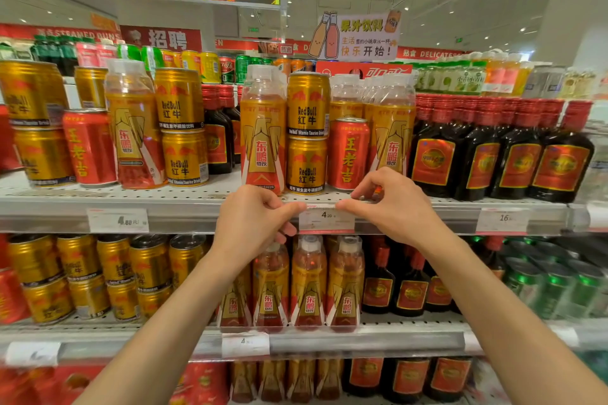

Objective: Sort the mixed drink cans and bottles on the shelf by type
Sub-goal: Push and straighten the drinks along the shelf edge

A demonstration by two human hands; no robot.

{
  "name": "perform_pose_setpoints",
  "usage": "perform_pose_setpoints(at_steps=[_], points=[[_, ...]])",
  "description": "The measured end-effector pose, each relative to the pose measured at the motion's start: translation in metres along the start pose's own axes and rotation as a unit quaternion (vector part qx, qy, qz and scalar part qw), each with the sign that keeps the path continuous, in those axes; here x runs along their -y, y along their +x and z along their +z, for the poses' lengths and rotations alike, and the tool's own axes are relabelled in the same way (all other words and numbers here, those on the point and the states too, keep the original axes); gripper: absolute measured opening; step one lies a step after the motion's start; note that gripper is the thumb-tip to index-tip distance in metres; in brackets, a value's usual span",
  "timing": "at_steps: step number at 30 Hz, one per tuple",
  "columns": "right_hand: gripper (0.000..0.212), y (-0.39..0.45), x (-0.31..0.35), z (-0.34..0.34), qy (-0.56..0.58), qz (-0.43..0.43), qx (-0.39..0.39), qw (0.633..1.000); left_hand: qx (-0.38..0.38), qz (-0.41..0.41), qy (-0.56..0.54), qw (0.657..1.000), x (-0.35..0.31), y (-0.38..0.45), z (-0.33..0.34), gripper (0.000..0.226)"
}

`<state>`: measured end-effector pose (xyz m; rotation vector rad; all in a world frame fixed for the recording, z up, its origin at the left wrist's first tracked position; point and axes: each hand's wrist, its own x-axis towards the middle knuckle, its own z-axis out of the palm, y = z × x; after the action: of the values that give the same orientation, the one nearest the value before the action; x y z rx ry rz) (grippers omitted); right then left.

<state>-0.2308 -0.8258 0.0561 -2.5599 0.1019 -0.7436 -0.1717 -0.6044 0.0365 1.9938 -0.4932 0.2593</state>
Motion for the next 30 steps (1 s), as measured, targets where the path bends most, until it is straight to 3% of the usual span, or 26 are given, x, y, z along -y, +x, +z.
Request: perform_pose_setpoints(at_steps=[5,13,22,30], points=[[0.023,0.0,-0.004,-0.003,0.028,-0.003,0.016,0.999,-0.006,-0.002,-0.018,1.0,0.002,-0.001,0.002,0.033],[0.024,-0.001,-0.001,-0.002,0.018,0.001,0.021,1.0,-0.024,0.014,-0.021,0.999,0.014,-0.007,0.01,0.047],[0.025,-0.002,-0.001,-0.003,0.02,-0.002,0.017,1.0,0.03,-0.132,-0.177,0.975,0.018,-0.031,0.025,0.054],[0.025,-0.005,-0.001,0.001,0.017,-0.012,-0.007,1.0,0.031,-0.143,-0.209,0.967,0.013,-0.038,0.043,0.049]])
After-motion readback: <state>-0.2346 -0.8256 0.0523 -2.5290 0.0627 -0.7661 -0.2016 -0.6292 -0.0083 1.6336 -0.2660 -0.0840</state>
